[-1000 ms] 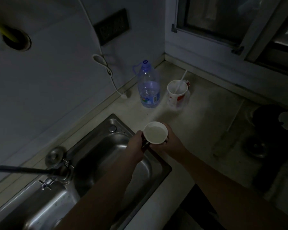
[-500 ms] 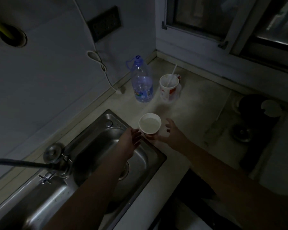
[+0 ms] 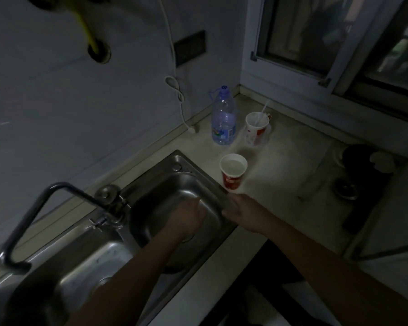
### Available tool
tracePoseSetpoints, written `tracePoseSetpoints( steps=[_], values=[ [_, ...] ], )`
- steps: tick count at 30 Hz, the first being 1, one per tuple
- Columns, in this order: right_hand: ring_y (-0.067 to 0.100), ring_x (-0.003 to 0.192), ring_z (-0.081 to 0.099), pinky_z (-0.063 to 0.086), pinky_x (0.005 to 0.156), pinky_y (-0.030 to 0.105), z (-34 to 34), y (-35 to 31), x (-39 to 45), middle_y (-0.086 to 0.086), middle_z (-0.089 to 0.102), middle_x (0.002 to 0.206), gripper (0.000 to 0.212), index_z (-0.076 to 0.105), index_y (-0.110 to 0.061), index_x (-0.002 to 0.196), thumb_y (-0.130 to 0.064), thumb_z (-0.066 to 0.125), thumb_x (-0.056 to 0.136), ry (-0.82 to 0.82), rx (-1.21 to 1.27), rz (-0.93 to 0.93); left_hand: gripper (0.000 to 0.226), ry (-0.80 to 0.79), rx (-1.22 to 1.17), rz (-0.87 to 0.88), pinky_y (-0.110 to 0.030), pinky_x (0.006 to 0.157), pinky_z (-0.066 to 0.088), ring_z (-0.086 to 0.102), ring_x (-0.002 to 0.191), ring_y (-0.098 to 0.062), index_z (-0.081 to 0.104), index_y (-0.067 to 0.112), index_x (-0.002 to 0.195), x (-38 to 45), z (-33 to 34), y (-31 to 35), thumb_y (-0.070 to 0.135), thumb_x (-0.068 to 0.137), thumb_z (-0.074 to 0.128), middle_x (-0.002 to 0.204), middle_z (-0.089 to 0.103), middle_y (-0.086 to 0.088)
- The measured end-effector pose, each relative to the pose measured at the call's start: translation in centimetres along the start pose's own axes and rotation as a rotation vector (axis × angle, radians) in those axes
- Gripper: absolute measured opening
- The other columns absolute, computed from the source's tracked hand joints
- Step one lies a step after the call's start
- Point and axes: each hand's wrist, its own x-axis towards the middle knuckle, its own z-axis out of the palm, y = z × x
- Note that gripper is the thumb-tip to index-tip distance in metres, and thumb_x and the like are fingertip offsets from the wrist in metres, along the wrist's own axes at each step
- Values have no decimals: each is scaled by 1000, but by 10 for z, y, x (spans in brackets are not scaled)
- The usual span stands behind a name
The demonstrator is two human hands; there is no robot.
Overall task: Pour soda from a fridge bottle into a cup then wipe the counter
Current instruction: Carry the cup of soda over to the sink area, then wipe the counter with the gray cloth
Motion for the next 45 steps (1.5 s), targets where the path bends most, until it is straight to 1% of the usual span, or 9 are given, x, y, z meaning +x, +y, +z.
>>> tracePoseSetpoints(
  steps=[4, 11, 13, 17, 22, 27, 33, 38, 45],
  values=[
    [25, 131, 39, 37, 104, 37, 33, -15, -15, 3, 35, 150, 60, 37, -28, 142, -56, 47, 90, -8, -404, -36, 59, -92, 229, 0, -45, 119, 20, 22, 146, -27, 28, 13, 151, -47, 0, -13, 45, 101, 35, 159, 25, -11],
    [28, 133, 36, 33, 106, 39, 97, -62, -50, 4, 33, 151, 54, 33, -24, 145, -49, 36, 98, -20, -563, -18, 67, 88, 345, 0, -41, 108, 29, 33, 137, -25, 38, 21, 144, -136, -1, -46, 59, 90, 26, 150, 40, -3],
    [27, 131, 38, 36, 104, 39, 113, -78, -61, 3, 37, 148, 53, 32, -25, 145, -49, 35, 98, -8, -586, -53, 78, 119, 334, -9, -41, 109, 28, 32, 138, -24, 36, 22, 146, -161, -4, -57, 61, 83, 14, 151, 38, -2],
    [25, 131, 39, 34, 106, 39, 147, -111, -77, 1, 36, 149, 53, 31, -27, 146, -49, 34, 97, -27, -609, -124, 64, 121, 323, -49, -43, 112, 24, 25, 143, -28, 27, 17, 151, -212, -13, -85, 50, 96, 32, 156, 30, -7],
    [25, 138, 29, 27, 110, 40, 190, -152, -90, 1, 26, 156, 57, 25, -28, 149, -50, 32, 98, -54, -647, -159, 63, 133, 374, -120, -46, 109, 29, 29, 140, -35, 29, 16, 150, -267, -15, -123, 50, 97, 32, 155, 31, -9],
    [23, 136, 32, 28, 107, 38, 227, -181, -100, 1, 32, 152, 56, 29, -26, 148, -48, 33, 97, -38, -697, -199, 61, 198, 309, -178, -46, 108, 32, 39, 134, -29, 31, 19, 148, -308, -19, -156, 50, 96, 30, 149, 40, -9],
    [22, 134, 34, 30, 106, 38, 261, -214, -108, 0, 34, 150, 53, 30, -25, 147, -45, 34, 97, -83, -733, -328, 63, 224, 299, -312, -48, 114, 24, 28, 142, -29, 27, 21, 150, -341, -18, -192, 52, 96, 29, 154, 33, -7],
    [22, 136, 32, 27, 107, 37, 288, -245, -98, 1, 33, 151, 53, 30, -25, 146, -44, 34, 97, -143, -757, -444, 59, 290, 274, -399, -49, 113, 26, 31, 141, -27, 33, 22, 146, -365, -21, -219, 52, 96, 30, 151, 38, -6],
    [23, 138, 30, 25, 111, 39, 326, -278, -83, 1, 32, 152, 57, 25, -27, 149, -47, 33, 96, -272, -758, -567, 64, 239, 361, -542, -53, 118, 15, 17, 147, -30, 19, 20, 154, -408, -27, -244, 50, 99, 29, 160, 22, -8]
  ],
)
